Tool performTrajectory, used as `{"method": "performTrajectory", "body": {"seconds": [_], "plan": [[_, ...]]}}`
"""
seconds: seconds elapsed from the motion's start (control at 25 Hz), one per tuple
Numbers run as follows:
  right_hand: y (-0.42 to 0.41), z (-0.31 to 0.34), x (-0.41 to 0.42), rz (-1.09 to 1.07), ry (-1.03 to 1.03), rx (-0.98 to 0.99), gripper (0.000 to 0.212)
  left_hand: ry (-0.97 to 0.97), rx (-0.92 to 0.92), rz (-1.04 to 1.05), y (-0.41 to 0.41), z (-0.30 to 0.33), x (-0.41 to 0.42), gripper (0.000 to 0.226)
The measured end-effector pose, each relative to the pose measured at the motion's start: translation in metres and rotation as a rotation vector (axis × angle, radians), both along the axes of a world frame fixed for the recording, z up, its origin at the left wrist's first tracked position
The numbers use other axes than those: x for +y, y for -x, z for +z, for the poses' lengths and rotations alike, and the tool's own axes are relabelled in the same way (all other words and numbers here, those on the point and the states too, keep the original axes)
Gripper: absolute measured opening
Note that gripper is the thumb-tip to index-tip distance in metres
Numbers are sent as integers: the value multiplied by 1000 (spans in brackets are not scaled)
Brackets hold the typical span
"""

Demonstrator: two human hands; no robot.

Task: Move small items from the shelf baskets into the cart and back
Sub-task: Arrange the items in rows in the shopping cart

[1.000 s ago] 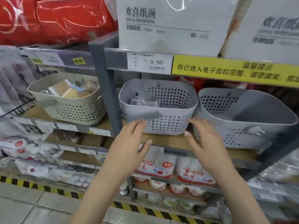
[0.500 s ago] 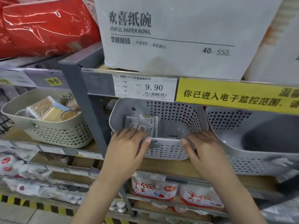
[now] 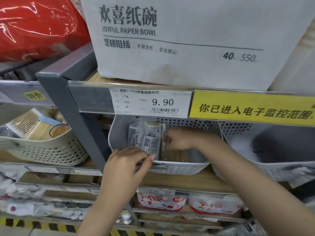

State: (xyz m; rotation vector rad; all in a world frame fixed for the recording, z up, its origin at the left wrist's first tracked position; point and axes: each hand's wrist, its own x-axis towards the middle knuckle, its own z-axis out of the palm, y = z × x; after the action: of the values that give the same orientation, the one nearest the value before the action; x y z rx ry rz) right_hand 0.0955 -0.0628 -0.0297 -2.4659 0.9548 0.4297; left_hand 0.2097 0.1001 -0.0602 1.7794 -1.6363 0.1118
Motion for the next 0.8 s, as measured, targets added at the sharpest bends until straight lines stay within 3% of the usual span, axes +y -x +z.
{"method": "performTrajectory", "body": {"seconds": [0.16,0.24,0.32,0.4,0.56,0.68,0.8], "plan": [[-12,-35,-33,-48,69,335,60,-116,28,58,-5,8,-4,41],[-11,-50,-38,-37,65,493,74,-229,48,119,-6,17,-9,30],[-12,-57,-39,-17,65,501,80,-341,107,125,-10,26,-21,11],[-12,-54,-39,-12,59,509,82,-409,165,84,-14,32,-39,18],[-10,-49,-38,-18,67,503,81,-474,95,-39,-18,30,-96,31],[-6,-43,-35,-38,84,449,82,-577,-44,-135,-25,9,-138,49],[0,-34,-30,-14,94,350,56,-651,-293,-167,-24,-6,-154,54]]}}
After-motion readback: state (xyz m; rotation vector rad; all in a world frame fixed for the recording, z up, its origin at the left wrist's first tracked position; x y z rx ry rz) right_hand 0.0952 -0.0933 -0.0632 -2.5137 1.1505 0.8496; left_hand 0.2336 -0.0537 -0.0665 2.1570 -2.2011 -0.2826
